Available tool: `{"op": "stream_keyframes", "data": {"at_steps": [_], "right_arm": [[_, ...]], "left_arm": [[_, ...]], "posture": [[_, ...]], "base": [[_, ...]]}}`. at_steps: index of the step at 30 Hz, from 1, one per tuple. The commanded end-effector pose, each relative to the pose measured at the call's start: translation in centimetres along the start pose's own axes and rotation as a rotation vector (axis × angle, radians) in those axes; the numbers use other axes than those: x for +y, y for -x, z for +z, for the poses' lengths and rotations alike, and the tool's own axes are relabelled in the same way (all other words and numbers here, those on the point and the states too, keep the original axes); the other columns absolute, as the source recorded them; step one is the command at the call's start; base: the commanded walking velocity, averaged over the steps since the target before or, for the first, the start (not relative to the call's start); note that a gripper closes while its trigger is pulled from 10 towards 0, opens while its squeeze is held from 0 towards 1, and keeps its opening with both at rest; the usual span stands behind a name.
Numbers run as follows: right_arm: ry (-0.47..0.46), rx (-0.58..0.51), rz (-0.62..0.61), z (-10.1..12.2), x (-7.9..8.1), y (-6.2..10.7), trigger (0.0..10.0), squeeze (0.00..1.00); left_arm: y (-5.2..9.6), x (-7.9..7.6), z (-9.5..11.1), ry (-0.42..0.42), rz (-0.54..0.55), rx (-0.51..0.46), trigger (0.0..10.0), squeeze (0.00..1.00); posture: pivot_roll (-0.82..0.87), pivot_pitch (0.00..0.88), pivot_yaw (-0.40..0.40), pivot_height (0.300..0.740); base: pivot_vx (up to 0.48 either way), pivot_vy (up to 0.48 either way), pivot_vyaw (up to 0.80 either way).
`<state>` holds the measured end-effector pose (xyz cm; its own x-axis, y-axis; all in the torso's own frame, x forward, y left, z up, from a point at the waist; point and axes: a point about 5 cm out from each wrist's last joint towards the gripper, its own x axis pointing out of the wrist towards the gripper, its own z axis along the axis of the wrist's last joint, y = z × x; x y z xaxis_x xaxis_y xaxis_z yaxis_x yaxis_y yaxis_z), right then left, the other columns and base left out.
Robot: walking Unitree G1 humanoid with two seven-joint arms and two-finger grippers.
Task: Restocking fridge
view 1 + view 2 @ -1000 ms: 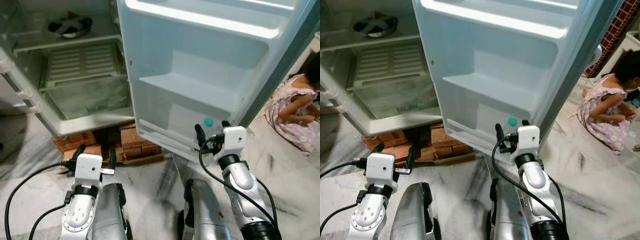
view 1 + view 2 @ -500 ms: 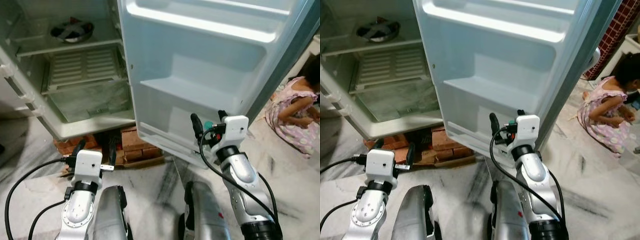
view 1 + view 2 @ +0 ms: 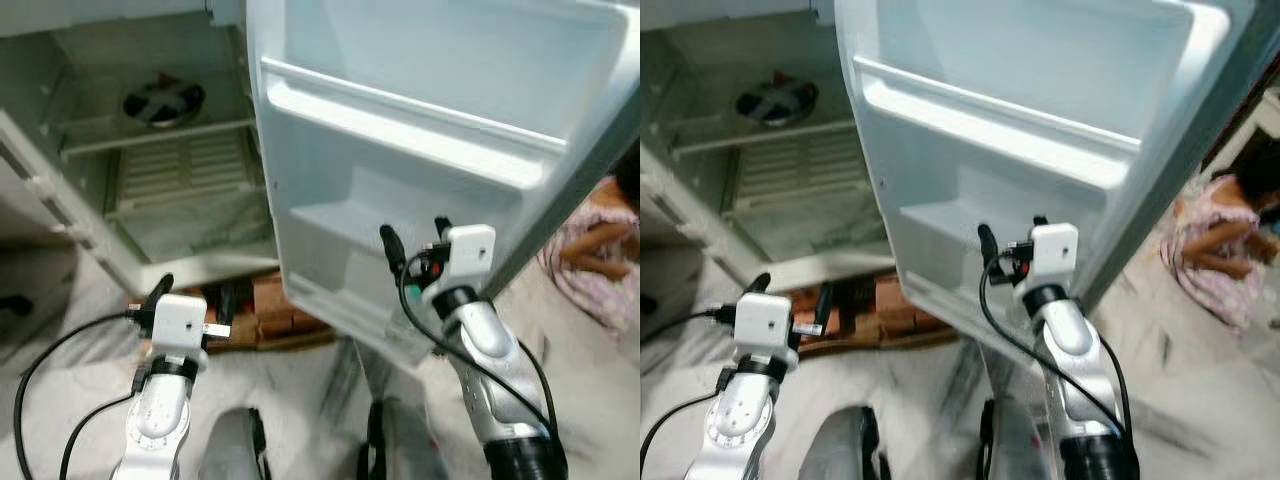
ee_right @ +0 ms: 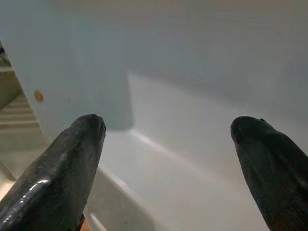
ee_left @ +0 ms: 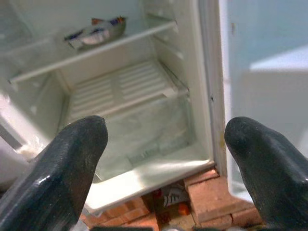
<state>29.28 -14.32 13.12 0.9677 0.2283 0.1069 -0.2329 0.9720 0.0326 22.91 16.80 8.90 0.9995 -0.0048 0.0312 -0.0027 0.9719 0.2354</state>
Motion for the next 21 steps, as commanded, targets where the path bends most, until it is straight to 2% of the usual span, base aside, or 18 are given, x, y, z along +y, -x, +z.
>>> {"op": "stream_keyframes", "data": {"at_steps": [1,9,13,21], "right_arm": [[-0.007,-0.004,-0.004,0.2,-0.2,0.1,10.0,0.00],[-0.005,0.024,0.008,-0.4,-0.1,0.4,10.0,0.00],[-0.033,0.046,0.030,-0.8,0.3,0.5,10.0,0.00],[-0.038,0.135,0.061,-2.2,0.7,1.0,10.0,0.00]], "left_arm": [[0.2,-0.2,-0.1,0.020,-0.008,0.009,10.0,0.00],[0.3,-0.6,-0.4,0.032,-0.004,0.034,10.0,0.00],[0.4,-0.5,-0.5,0.023,-0.002,0.033,10.0,0.00],[0.3,-0.6,-0.5,0.020,-0.002,0.038,10.0,0.00]], "posture": [[0.01,0.092,0.018,0.734],[0.02,0.094,0.013,0.740],[0.02,0.094,0.011,0.740],[0.02,0.094,0.007,0.740]], "base": [[0.000,0.000,0.00],[0.000,0.000,0.00],[0.000,0.000,0.00],[0.000,0.000,0.00]]}}
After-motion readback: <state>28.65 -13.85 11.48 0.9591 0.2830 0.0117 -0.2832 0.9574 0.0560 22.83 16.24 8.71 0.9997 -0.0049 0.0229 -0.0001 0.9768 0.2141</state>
